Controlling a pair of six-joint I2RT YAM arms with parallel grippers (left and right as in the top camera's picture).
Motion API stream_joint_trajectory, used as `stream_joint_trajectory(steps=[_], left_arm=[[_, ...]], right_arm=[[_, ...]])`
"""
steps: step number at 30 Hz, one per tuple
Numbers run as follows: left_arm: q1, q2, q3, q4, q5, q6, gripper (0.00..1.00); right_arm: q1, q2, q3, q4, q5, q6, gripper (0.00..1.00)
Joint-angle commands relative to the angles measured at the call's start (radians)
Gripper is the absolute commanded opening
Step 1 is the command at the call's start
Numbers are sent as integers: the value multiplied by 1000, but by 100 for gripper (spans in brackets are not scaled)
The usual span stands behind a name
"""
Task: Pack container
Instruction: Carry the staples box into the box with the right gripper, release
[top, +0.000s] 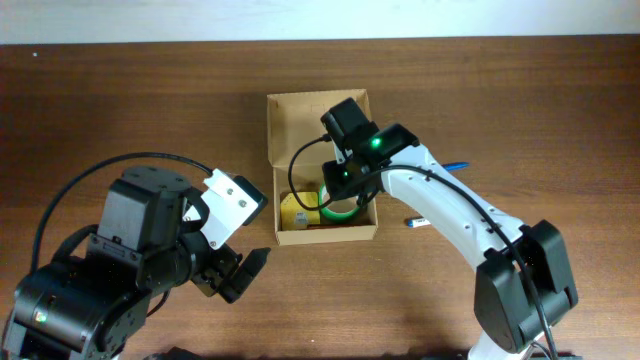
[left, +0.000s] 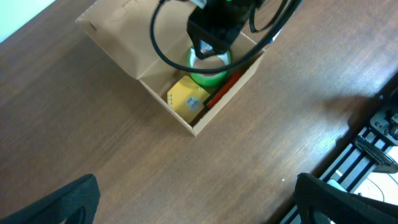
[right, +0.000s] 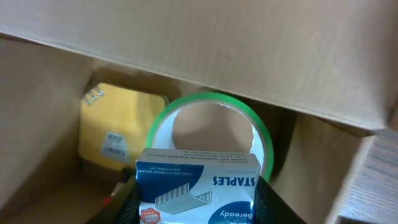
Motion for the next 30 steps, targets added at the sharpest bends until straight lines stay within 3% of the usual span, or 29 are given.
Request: stream_joint_trajectory(steps=[1, 5, 7, 11, 14, 21, 27, 30], left_arm=[[6, -1, -2, 3, -7, -10, 100], [6, -1, -2, 3, -7, -10, 100], [6, -1, -2, 3, -7, -10, 100], [6, -1, -2, 3, -7, -10, 100], [6, -1, -2, 3, -7, -10, 99], [6, -1, -2, 3, -7, -10, 100], [6, -1, -2, 3, -7, -10, 100], [6, -1, -2, 3, -7, -10, 100]], right_arm=[[2, -17, -51, 31, 26, 35, 41], [2, -17, -60, 40, 26, 40, 41], [2, -17, -60, 39, 26, 40, 59], [2, -17, -58, 40, 14, 40, 66], [2, -29, -12, 18, -35, 39, 65], [-68, -172, 323, -185, 53, 24, 66], [-290, -165, 332, -226, 64, 119, 66], [-370, -124, 317, -226, 71, 257, 70]])
